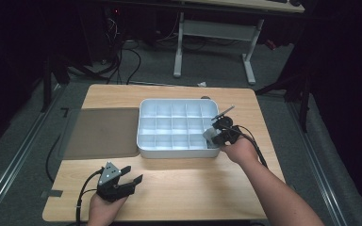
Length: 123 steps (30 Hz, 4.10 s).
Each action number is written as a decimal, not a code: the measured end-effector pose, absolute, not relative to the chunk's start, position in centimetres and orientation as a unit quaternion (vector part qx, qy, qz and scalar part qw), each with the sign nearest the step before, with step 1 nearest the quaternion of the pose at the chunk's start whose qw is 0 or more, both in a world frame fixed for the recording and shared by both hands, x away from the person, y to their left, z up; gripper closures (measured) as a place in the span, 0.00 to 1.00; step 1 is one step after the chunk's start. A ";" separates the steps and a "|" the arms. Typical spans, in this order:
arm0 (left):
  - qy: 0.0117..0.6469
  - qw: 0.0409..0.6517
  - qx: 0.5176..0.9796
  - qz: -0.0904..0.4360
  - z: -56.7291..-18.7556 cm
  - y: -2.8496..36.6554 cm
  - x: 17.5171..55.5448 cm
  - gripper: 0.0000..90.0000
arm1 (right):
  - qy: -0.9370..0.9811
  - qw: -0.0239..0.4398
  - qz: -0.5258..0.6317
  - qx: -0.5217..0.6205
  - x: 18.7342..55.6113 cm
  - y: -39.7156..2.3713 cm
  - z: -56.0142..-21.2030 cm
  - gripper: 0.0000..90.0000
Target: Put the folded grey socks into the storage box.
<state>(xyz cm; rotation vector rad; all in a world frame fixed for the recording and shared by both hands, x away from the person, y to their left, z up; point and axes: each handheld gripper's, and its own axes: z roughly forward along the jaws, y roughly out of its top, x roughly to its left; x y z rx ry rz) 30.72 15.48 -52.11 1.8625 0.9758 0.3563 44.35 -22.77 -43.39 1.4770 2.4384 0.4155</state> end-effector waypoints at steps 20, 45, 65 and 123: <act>0.401 0.480 0.766 0.147 -52.2 15.4 30.8 0.43 | 0.856 0.116 0.102 0.494 45.1 -22.1 -45.2 0.83; 0.401 0.477 0.769 0.146 -52.4 15.3 30.8 0.44 | 0.860 0.091 0.088 0.494 45.6 -21.7 -46.4 0.81; 0.397 0.476 0.771 0.143 -52.4 15.1 30.8 0.44 | 0.860 0.094 0.128 0.484 44.6 -22.3 -41.9 0.81; 0.402 0.473 0.772 0.135 -52.7 15.3 30.9 0.44 | 0.854 0.079 0.058 0.512 48.5 -21.0 -45.6 0.93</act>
